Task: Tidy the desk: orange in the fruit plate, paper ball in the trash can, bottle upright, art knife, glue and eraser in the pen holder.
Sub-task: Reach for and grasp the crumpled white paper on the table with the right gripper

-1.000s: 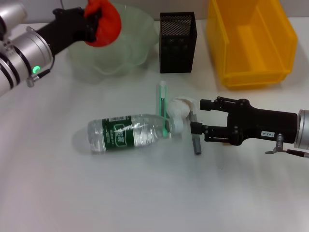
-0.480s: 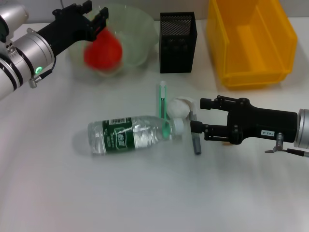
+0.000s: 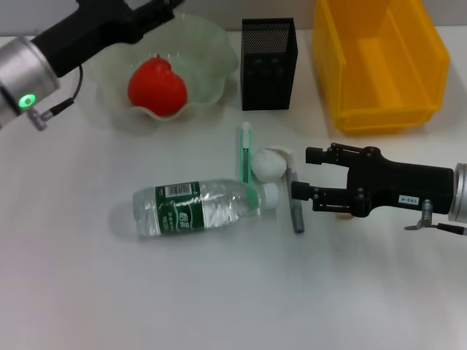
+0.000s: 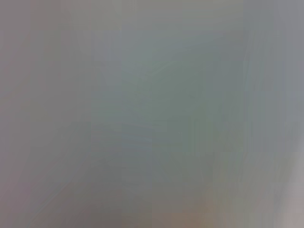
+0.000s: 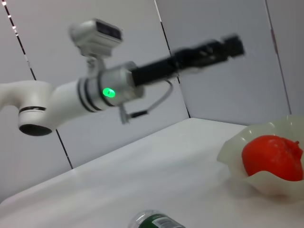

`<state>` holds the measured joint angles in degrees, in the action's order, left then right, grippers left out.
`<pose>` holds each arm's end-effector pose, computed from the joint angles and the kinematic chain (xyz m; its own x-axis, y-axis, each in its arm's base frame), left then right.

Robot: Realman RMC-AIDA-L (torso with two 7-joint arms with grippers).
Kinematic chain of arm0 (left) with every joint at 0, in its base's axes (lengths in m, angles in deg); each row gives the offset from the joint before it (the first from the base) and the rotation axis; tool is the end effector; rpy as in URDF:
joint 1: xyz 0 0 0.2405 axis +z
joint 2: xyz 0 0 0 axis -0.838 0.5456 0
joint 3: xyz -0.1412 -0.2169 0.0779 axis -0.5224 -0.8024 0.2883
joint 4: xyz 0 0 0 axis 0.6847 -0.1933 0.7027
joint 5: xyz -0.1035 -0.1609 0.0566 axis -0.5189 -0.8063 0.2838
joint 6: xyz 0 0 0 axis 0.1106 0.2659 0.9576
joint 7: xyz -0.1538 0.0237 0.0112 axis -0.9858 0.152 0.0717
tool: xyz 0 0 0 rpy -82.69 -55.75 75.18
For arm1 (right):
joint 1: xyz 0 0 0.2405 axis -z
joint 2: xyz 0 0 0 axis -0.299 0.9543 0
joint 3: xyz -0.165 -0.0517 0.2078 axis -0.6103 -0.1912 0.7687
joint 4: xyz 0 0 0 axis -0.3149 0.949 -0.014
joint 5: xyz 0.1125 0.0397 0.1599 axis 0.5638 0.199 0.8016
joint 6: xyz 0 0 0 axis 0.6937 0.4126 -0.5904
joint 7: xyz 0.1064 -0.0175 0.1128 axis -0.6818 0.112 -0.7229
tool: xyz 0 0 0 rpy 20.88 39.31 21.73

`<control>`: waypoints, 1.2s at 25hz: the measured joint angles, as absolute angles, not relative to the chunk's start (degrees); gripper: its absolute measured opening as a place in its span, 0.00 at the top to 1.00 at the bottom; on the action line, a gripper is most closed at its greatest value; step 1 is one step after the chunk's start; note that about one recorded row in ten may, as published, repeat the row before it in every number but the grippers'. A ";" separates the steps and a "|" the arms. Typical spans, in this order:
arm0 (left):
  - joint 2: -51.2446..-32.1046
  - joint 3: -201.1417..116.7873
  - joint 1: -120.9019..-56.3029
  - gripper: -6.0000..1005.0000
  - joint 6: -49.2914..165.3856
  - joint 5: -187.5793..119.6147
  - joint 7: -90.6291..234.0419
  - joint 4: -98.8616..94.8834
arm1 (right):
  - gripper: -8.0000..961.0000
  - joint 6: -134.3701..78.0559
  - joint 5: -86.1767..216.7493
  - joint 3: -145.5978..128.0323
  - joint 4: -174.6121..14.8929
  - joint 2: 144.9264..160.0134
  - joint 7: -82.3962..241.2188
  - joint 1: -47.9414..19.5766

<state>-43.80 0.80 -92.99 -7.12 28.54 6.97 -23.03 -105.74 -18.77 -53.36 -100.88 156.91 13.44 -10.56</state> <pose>-0.2255 0.4039 0.0050 0.5639 0.1128 0.8181 0.6088 -0.7261 -0.3195 0.2688 0.3091 -0.0464 0.7377 -0.3335 -0.5870 -0.4648 -0.8815 -0.0834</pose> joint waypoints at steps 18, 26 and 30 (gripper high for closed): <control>-40.09 6.88 -83.73 0.14 -31.24 48.33 0.99 -31.30 | 0.18 -109.30 -24.99 -52.54 -116.96 155.82 -7.97 -13.19; -41.53 6.73 -83.67 0.14 -29.90 48.63 3.85 -31.04 | 0.18 -115.75 -48.95 -52.58 -135.81 152.55 -42.30 -28.35; -41.61 6.98 -83.46 0.14 -29.86 48.67 3.74 -31.01 | 0.18 -116.74 -57.63 -52.71 -133.58 152.15 -46.20 -35.31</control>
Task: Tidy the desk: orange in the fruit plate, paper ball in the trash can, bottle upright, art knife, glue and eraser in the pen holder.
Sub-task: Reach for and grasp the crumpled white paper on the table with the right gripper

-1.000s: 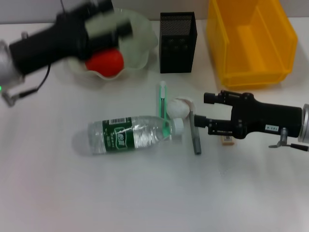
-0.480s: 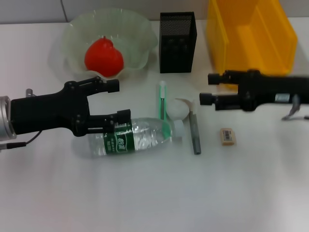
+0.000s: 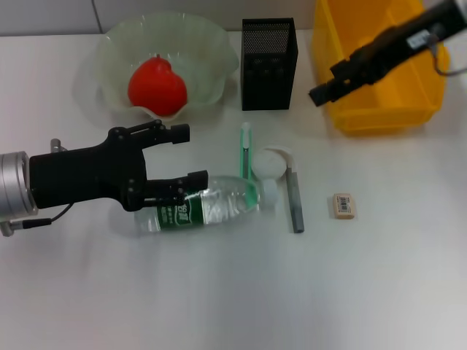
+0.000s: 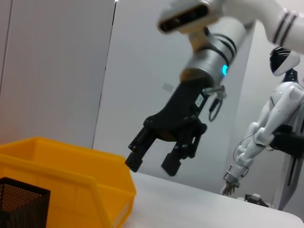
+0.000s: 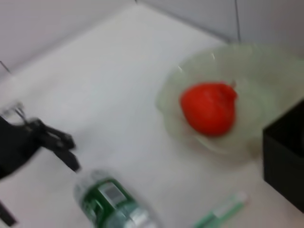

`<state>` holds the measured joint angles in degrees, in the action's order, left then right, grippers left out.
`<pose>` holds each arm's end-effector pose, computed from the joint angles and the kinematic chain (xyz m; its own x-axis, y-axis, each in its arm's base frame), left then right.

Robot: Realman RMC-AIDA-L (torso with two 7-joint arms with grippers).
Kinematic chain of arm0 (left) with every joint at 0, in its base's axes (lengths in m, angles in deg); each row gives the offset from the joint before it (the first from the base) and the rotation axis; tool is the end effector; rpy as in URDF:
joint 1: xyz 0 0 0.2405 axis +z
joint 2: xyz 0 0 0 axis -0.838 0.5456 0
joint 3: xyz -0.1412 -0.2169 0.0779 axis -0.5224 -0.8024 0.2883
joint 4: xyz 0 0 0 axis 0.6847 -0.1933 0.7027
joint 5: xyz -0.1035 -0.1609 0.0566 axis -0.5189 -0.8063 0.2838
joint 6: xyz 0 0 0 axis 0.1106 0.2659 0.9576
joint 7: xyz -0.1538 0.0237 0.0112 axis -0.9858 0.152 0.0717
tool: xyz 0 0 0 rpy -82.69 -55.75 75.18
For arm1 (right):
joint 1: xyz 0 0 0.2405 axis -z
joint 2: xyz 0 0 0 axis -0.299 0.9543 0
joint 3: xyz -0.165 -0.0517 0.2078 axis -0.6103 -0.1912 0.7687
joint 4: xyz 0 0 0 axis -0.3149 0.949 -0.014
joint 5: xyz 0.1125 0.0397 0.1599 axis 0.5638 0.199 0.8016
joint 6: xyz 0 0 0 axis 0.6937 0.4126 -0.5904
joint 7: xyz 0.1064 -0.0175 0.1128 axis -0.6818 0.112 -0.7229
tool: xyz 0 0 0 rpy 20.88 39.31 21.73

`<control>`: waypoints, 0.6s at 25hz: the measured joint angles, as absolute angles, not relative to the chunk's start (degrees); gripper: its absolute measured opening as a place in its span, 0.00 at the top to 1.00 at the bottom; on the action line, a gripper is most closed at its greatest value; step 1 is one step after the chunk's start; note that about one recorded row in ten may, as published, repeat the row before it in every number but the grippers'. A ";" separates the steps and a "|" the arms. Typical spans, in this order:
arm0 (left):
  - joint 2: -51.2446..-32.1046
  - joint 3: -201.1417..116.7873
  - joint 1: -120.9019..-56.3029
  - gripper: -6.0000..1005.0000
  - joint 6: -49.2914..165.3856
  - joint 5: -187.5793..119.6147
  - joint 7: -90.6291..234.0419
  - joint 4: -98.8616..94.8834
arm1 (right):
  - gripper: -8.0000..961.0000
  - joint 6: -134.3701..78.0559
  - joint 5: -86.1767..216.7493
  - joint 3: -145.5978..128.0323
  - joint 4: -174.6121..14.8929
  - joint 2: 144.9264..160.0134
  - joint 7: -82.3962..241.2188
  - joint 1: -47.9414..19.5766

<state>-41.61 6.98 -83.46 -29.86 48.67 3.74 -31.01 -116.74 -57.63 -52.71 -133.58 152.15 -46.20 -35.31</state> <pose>-0.2535 0.3033 -0.0120 0.7476 0.2075 0.6309 0.3191 -0.9453 -0.0673 0.1456 0.4153 0.0395 0.8319 -0.5547 -0.0192 -0.5481 -0.8156 -0.1856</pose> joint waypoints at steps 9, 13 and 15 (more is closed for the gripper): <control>-42.10 6.60 -82.58 0.14 -28.20 48.63 4.38 -30.96 | 0.18 -108.43 -74.65 -63.34 -126.18 158.58 -49.90 -45.58; -42.32 6.56 -82.17 0.14 -27.71 48.57 4.62 -31.18 | 0.18 -102.15 -74.65 -72.03 -124.24 159.31 -54.12 -45.66; -42.31 6.55 -82.05 0.14 -27.71 48.56 4.62 -31.23 | 0.18 -99.93 -73.01 -74.13 -122.70 159.32 -55.03 -45.79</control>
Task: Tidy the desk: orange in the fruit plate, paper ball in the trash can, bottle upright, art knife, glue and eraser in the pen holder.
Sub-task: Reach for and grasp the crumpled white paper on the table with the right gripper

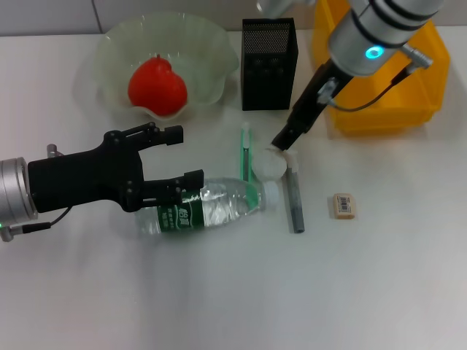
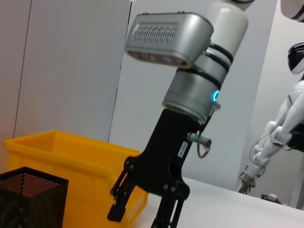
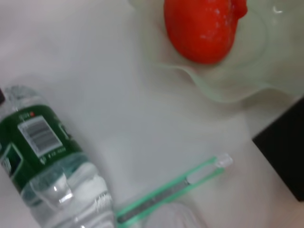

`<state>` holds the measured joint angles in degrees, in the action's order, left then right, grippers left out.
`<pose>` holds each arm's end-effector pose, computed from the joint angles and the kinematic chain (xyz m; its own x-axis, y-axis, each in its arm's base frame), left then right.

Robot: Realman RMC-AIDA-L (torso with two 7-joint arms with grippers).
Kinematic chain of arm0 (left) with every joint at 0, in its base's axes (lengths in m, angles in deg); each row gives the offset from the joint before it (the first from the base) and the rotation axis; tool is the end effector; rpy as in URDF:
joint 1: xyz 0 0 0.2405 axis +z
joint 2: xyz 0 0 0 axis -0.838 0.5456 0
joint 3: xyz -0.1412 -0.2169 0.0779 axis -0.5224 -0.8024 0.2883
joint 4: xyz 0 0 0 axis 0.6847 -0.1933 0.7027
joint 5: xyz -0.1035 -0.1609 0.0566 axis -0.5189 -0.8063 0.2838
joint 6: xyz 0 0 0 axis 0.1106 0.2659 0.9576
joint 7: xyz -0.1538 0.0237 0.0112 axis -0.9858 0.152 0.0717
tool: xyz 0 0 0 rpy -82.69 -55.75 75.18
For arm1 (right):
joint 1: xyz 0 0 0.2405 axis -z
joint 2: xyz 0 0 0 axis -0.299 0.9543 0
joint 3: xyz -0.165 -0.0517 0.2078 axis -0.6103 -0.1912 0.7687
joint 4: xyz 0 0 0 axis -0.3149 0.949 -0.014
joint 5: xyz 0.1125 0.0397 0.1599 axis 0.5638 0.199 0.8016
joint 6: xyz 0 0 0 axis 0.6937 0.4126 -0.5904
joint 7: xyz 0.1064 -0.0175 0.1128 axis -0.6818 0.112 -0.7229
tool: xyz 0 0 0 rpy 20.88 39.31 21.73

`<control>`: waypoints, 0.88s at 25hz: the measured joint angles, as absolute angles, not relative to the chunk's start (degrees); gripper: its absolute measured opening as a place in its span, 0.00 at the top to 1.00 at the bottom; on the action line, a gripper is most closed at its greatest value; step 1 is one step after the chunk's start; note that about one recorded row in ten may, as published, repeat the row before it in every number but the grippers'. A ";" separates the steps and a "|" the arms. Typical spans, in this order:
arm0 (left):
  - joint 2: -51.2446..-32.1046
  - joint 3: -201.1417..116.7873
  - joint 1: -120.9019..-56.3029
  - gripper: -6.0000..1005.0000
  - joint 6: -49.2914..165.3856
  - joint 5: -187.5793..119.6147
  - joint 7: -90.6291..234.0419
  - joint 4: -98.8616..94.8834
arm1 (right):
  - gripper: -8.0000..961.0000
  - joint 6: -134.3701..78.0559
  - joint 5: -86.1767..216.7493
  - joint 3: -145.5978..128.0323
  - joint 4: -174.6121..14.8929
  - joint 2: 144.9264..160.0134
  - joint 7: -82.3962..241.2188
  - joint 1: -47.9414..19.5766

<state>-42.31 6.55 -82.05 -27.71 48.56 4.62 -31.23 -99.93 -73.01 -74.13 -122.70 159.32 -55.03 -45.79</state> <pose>-0.2613 0.3015 -0.0156 0.7467 0.2131 0.6301 0.3524 -0.9301 -0.1031 0.1182 0.4259 -0.0599 0.8247 -0.4515 0.3405 -0.3319 -0.8739 -0.3550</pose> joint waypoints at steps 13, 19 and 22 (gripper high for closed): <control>-41.78 6.40 -81.71 0.14 -27.00 48.80 4.62 -31.31 | 0.18 -95.39 -67.29 -78.20 -113.80 159.43 -54.64 -47.59; -40.78 6.47 -81.49 0.14 -26.32 49.34 4.62 -31.13 | 0.18 -92.70 -66.47 -79.30 -111.92 159.51 -54.64 -47.45; -39.74 6.64 -81.13 0.14 -25.91 50.08 4.29 -31.09 | 0.18 -91.84 -66.07 -79.33 -111.18 159.52 -54.46 -47.36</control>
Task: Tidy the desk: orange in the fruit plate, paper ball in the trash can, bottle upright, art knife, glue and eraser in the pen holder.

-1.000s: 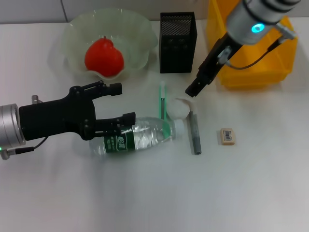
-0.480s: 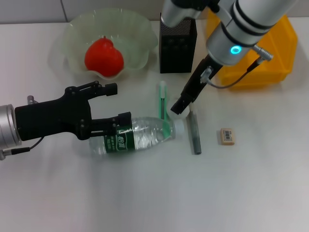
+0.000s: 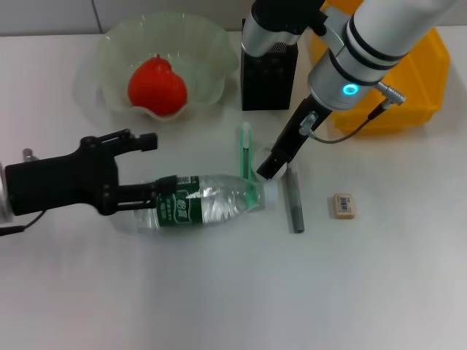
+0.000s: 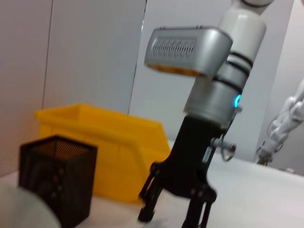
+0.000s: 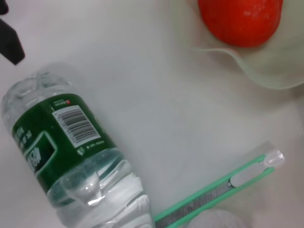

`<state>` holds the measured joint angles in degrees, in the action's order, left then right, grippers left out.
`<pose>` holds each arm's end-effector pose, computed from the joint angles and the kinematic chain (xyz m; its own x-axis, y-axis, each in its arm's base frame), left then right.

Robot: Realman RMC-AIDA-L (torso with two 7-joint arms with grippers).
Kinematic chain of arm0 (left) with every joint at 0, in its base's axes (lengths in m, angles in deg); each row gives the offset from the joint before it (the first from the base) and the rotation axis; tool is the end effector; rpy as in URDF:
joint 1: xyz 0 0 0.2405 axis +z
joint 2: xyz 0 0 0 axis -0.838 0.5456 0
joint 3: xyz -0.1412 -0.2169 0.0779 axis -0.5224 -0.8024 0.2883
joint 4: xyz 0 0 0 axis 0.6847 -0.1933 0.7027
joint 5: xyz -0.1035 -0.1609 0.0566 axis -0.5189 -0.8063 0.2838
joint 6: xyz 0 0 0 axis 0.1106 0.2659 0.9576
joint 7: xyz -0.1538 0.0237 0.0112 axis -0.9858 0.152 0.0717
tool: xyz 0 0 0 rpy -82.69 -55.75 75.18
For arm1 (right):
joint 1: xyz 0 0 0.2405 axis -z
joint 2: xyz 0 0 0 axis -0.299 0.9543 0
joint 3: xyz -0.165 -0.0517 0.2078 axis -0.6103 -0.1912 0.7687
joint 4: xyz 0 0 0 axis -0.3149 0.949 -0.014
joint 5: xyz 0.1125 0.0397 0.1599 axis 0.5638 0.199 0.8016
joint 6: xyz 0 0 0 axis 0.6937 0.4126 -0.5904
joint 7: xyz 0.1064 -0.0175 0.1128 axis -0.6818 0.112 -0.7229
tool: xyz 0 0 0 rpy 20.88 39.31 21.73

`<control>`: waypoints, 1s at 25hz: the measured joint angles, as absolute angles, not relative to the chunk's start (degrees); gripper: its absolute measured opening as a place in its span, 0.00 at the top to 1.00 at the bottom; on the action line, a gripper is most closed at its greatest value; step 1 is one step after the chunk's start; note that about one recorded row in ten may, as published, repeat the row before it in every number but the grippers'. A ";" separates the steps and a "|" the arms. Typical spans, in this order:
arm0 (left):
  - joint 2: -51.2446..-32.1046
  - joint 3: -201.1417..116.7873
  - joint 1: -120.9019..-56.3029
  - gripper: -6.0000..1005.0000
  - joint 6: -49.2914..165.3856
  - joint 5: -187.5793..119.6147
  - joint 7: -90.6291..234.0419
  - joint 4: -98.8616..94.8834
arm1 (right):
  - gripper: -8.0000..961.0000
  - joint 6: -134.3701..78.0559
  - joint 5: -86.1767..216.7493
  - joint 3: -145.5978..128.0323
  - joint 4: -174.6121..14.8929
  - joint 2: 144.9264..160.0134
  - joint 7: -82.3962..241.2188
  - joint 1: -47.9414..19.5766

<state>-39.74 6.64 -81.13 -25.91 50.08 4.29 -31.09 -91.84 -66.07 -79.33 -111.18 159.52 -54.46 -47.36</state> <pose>-0.2820 0.3029 -0.0024 0.7839 0.2345 0.5749 0.3787 -0.9143 -0.1435 0.1344 0.4177 -0.0933 0.8101 -0.4775 0.3401 -0.3834 -0.8704 -0.3088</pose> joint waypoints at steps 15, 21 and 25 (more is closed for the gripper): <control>-36.50 4.26 -79.03 0.14 -26.84 51.79 1.87 -31.54 | 0.23 -87.95 -64.92 -79.56 -107.73 159.64 -53.57 -47.47; -36.49 4.27 -79.20 0.14 -26.60 51.79 1.91 -31.54 | 0.34 -89.66 -64.92 -79.25 -109.35 159.61 -53.92 -47.45; -36.47 4.30 -79.35 0.14 -26.46 51.78 2.11 -31.51 | 0.44 -98.73 -65.47 -78.27 -118.87 158.76 -56.91 -45.81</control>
